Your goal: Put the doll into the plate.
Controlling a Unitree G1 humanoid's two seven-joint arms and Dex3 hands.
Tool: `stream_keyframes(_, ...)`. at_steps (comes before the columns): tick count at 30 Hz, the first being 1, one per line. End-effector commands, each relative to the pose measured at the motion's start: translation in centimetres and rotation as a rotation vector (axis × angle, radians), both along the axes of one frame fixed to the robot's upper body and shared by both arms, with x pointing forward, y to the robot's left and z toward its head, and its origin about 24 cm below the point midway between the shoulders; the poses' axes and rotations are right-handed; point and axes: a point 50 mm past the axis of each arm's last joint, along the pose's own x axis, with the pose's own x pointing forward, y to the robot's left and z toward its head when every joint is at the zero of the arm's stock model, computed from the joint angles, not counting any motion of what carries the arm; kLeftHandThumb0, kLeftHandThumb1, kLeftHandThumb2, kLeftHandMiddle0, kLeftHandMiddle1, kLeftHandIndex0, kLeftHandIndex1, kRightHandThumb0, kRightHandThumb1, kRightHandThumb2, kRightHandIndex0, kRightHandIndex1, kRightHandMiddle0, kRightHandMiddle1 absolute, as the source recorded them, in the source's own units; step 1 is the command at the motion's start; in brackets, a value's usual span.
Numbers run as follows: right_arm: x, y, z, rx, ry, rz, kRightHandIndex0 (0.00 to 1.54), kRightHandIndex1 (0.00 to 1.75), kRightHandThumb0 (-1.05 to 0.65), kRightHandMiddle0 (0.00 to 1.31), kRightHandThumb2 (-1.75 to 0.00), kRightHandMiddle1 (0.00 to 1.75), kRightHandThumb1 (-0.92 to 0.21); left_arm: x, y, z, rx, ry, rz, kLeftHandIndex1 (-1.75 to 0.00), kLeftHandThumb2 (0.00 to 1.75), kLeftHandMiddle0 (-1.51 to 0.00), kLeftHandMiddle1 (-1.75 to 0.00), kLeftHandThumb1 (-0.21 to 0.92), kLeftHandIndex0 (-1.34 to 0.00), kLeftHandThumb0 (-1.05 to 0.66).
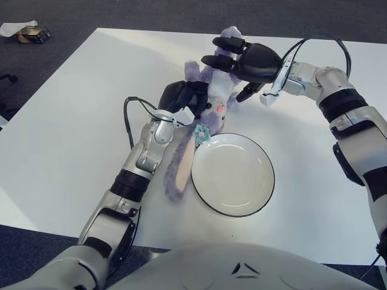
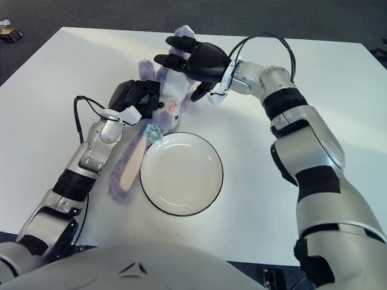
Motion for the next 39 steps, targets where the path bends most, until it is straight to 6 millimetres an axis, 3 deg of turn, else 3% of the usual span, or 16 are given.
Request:
stream_keyframes(1,0.4,0.5,0.3,-0.034,0.001,-0.021,0.00,0.00,-0.70,0.00,-0.50,0.06,-0.66,0.1,0.1,-0.5,0.025,-0.001,-0.013,-1.75,1.25,-1.30,-1.75,0.92,-1.12,-0.86)
stream_keyframes(19,1.5,1.3,-1.6,-0.107,0.079,-0.148,0.00,0.00,-0.64,0.00,-0.56,0.01,-0.58,0.0,0.0,-0.5,0.051,-0.061,-0.023,-1.75,1.23,-1.22,-1.75,0.92,-1.06,-0.83)
stream_keyframes(29,2.1,1.6,-2.6,-0.103,0.135,-0.234,0.00,0.00,-0.59,0.00,-0.59,0.00,-0.59,0.0,0.0,-0.6,0.058,-0.081,-0.022,-1.75,1.20,-1.25,-1.75,0.92,-1.09,-0.84)
stream_keyframes(39,2.5,1.1,-4.9,-0.122,0.123,-0.319,0.00,0.00,-0.55,0.01,-0.68,0.01,-0.52,0.0,-0.1,-0.5,0.078,-0.079,-0.021,-1.75,1.20,-1.26,-1.75,0.92,-1.11,-0.88)
